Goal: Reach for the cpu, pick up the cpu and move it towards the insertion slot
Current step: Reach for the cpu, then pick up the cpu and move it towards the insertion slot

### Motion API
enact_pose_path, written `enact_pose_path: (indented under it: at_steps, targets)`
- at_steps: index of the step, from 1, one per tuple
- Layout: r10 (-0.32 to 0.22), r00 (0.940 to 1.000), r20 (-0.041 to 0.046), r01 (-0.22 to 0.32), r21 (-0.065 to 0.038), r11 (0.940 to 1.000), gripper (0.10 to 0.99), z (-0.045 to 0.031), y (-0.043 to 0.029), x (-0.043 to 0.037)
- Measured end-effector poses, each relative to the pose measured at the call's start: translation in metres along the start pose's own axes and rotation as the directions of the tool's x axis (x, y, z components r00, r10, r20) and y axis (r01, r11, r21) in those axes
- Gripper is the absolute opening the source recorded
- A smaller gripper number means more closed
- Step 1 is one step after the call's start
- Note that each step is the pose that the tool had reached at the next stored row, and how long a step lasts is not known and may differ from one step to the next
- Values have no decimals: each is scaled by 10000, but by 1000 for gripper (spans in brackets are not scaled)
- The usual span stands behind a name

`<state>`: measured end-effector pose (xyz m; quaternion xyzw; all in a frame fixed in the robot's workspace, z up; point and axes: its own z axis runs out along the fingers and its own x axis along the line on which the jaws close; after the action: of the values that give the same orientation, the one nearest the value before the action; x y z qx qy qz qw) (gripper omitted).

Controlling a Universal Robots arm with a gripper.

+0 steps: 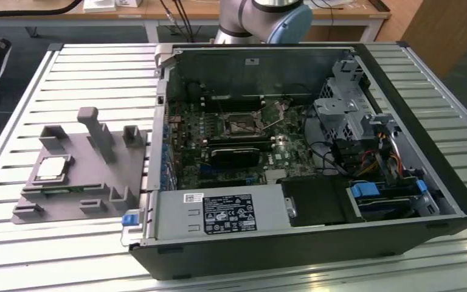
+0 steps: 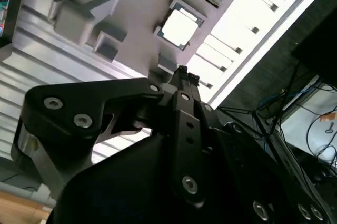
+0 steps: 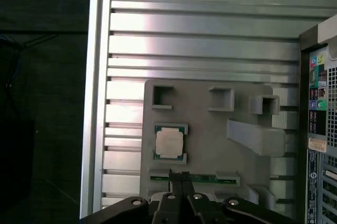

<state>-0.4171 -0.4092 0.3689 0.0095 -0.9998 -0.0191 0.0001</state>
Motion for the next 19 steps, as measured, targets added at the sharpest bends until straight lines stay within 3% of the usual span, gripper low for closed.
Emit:
enact_pose_path:
  at_steps: [2,5,8,11,14,16,18,19]
  targets:
    - [1,10000,0,-1,0,10000,106,4,0,70]
    - [-2,10000,2,2,-1,10000,114,13,-3,80]
    - [0,10000,1,0,-1,10000,294,42,-18,81]
    - [-1,10000,0,1,0,10000,349,96,-30,81]
    - [-9,10000,1,9,-6,10000,525,150,-40,81]
    - [-21,10000,1,21,-29,10000,525,186,-45,81]
    - [-25,10000,1,25,-71,10000,639,223,-49,81]
    - [-25,10000,1,25,-83,10000,639,241,-51,82]
